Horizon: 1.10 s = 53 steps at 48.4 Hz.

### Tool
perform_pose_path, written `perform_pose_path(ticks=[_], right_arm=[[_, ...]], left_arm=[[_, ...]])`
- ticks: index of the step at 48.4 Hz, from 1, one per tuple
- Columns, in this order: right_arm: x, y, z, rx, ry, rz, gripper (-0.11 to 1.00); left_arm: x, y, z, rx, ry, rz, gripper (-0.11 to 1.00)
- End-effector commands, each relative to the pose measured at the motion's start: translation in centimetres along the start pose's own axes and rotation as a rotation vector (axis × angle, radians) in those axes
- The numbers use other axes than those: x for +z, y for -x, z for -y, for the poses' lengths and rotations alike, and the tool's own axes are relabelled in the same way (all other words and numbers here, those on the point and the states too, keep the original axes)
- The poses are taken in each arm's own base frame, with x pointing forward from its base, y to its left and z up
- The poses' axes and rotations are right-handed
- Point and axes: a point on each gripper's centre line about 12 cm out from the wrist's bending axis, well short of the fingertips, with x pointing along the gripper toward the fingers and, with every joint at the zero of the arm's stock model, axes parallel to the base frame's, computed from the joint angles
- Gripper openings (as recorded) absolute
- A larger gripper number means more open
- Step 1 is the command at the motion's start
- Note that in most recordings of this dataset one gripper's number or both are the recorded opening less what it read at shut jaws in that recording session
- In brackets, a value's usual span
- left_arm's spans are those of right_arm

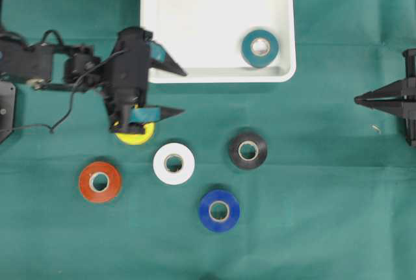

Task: Put the tape into the white case with the left arm.
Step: 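Withdraw the left gripper toward the yellow tape roll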

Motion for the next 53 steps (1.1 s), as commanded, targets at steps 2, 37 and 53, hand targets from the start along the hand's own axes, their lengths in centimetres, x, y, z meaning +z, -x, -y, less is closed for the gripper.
perform_pose_path(ticks=[2,37,53], right_arm=[[0.5,-0.1,0.0,0.000,-0.001,0.012,-0.09],[0.4,-0.1,0.0,0.000,-0.001,0.012,-0.09],[0.5,-0.1,0.0,-0.001,-0.001,0.014,-0.09]], left_arm=[[0.5,1.9,0.5,-0.008,-0.005,0.050,0.81],[-3.4,6.6,1.9,-0.036,-0.024,0.100,0.81],[-3.6,6.5,2.1,-0.044,-0.026,0.087,0.81]])
